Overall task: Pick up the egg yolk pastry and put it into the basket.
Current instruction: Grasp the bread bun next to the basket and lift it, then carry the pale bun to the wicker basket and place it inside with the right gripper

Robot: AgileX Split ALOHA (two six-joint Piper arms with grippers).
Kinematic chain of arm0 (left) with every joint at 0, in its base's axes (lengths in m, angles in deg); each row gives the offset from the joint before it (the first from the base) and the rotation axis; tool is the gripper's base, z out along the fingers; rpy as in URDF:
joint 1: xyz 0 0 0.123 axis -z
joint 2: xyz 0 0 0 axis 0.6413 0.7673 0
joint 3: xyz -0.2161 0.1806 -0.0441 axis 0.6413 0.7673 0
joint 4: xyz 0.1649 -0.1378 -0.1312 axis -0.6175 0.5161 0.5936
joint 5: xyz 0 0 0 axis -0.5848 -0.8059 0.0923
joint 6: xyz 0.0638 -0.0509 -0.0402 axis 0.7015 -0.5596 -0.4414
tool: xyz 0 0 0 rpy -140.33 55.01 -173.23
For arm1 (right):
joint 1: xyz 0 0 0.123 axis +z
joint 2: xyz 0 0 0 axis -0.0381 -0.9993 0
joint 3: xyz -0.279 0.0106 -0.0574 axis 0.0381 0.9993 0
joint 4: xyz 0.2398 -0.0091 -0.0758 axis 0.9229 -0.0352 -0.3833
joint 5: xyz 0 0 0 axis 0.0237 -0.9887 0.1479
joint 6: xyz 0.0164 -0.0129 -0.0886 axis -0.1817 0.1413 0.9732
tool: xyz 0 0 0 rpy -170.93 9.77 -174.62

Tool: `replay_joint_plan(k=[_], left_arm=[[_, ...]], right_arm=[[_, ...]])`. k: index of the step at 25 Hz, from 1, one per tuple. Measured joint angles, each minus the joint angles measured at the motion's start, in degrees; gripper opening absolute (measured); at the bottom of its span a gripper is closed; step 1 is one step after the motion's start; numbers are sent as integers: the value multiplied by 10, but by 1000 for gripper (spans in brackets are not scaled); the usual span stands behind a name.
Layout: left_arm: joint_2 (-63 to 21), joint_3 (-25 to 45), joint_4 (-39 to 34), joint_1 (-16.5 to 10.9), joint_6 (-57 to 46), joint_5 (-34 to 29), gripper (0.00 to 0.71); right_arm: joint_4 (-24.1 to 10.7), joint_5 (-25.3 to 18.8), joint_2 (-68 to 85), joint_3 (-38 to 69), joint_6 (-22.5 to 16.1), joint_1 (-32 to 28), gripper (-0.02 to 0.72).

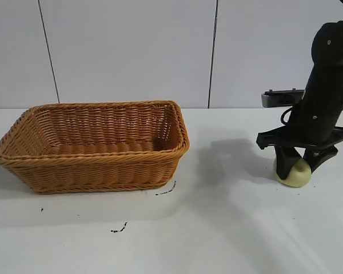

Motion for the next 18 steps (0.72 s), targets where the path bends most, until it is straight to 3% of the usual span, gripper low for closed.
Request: replay_joint_plan(k=[8, 18], left_arm=[[0, 0, 0, 0, 0, 0, 695], [0, 0, 0, 0, 0, 0, 695]], right_arm=[[-12, -19, 55, 0, 0, 0, 173], [-13, -158, 129, -133, 0, 0, 173]])
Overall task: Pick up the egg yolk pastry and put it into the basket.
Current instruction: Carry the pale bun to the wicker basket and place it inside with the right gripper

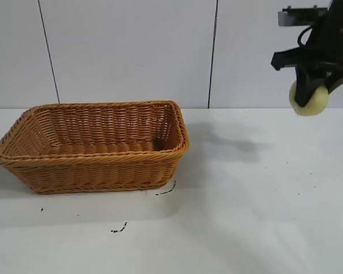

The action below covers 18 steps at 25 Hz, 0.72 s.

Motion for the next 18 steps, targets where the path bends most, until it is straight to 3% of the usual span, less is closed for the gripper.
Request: replay_joint_plan(k=[6, 15, 18], left_arm=[[0, 0, 0, 0, 0, 0, 695], [0, 0, 0, 0, 0, 0, 695], [0, 0, 0, 0, 0, 0, 695]], right_arm=[[1, -17, -12, -82, 0, 31, 172], [4, -55, -92, -208, 0, 159, 171], [5, -55, -135, -261, -4, 233, 171]])
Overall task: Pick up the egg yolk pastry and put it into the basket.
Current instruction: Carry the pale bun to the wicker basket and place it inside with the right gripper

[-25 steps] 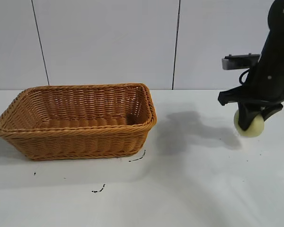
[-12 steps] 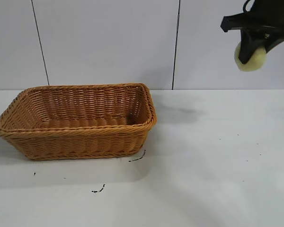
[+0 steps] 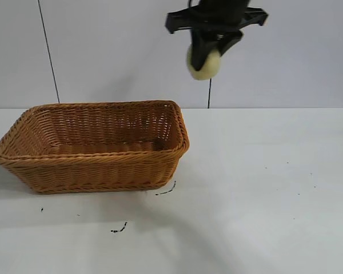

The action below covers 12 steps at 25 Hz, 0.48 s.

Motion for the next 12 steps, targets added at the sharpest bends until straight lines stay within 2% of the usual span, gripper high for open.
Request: replay_joint_plan(k=[4, 6, 12], left_arm=[[0, 0, 0, 0, 0, 0, 695], [0, 0, 0, 0, 0, 0, 695], [0, 0, 0, 0, 0, 0, 695]], right_arm=[[1, 20, -47, -39, -2, 63, 171], [1, 45, -78, -54, -2, 86, 171], [7, 120, -165, -63, -4, 99, 171]])
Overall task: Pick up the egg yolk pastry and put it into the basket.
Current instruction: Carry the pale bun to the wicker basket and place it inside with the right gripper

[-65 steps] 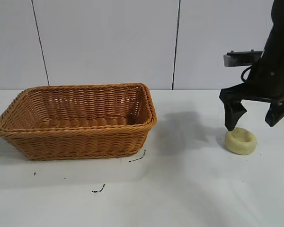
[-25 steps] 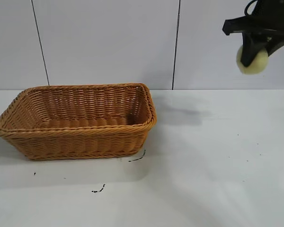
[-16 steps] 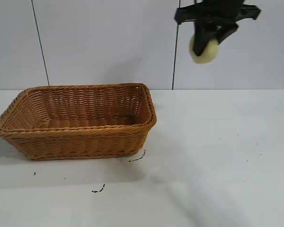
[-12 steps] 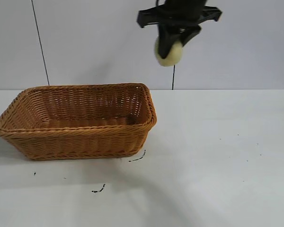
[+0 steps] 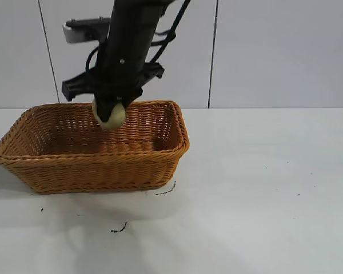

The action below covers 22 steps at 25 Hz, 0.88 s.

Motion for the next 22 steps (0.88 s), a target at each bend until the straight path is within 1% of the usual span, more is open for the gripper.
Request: replay_joint_plan(k=[3, 5, 6, 9, 10, 11, 13, 16, 20, 22], left_arm=[[0, 0, 0, 0, 0, 0, 695], [0, 0, 0, 0, 0, 0, 695], [0, 0, 0, 0, 0, 0, 695], [0, 0, 0, 0, 0, 0, 695], [0, 0, 0, 0, 0, 0, 695], [0, 0, 0, 0, 0, 0, 695], [0, 0, 0, 0, 0, 0, 695], [0, 0, 0, 0, 0, 0, 695], [0, 0, 0, 0, 0, 0, 695], [0, 0, 0, 0, 0, 0, 695]], right_arm=[[1, 10, -26, 0, -1, 0, 181], [6, 12, -33, 0, -2, 0, 228], [10, 11, -35, 0, -2, 0, 280], [13, 11, -33, -7, -2, 0, 486], [13, 7, -33, -13, -2, 0, 543], [13, 0, -31, -21, -2, 0, 576], [13, -21, -24, -43, -2, -1, 606], [17, -64, -8, -87, -2, -13, 617], [18, -125, 4, -144, -2, -56, 624], [18, -152, 4, -162, -2, -90, 624]])
